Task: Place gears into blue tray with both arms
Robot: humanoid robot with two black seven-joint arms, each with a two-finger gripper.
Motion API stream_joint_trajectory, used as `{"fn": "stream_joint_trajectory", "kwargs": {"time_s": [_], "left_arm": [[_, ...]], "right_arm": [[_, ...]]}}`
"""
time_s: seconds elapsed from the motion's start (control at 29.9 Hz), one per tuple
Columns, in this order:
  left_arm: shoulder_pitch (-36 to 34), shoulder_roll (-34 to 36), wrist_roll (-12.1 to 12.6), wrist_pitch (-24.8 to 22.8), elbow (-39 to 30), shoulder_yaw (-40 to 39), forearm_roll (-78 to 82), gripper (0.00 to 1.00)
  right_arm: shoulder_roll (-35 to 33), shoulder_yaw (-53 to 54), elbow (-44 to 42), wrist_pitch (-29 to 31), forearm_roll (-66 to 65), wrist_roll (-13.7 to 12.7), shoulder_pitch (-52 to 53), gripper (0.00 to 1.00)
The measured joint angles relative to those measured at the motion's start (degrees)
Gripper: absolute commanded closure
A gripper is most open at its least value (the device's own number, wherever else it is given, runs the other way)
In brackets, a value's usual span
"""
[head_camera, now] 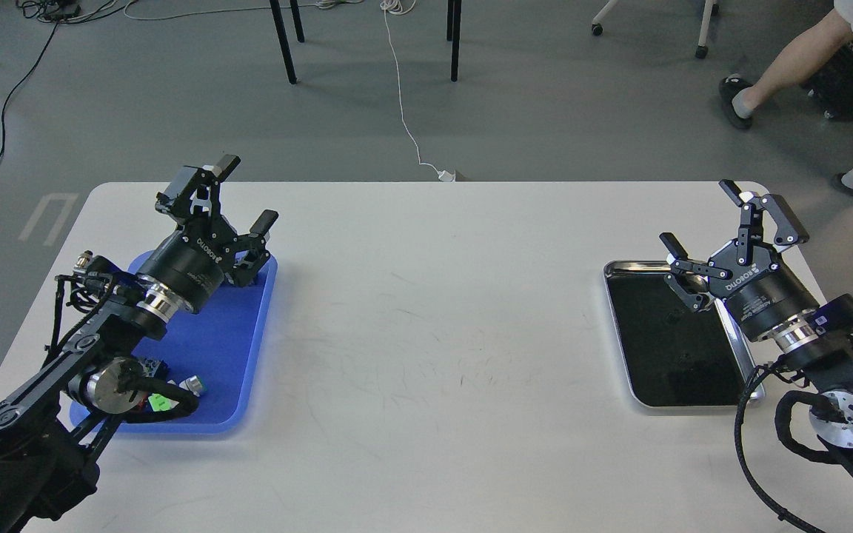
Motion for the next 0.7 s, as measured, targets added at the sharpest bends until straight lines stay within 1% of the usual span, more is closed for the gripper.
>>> {"fn": "stream_joint_trajectory", "kwargs": {"time_s": [0.2,0.4,0.54,0.6,0.7], "left_arm": [[0.61,-0.08,-0.88,-0.47,-0.92,-0.13,0.06,0.02],[0.56,0.28,-1.05,-0.85,-0.26,0.18,-0.53,0.02],[0.55,0.33,-1.08,-0.9,-0.2,0.21,-0.58,0.02],[0.55,0.36,-1.37,-1.04,-0.46,0.05,-0.71,0.02],[0.54,0.36,-2.42,-1.13,-0.84,-0.17,-1.27,0.02]], "right_arm": [[-0.76,0.37,0.55,0.07,-0.02,0.3,0.09,0.0],[-3.19,0.32,1.83,0.25,-1.41,0.55,0.76,0.0],[-3.53,0.25,2.06,0.26,-1.6,0.55,0.84,0.0],[-7.4,-1.31,2.37,0.45,-7.7,0.55,5.98,0.0],[-13.16,-5.41,2.71,0.61,-17.71,0.65,13.41,0.0]]}}
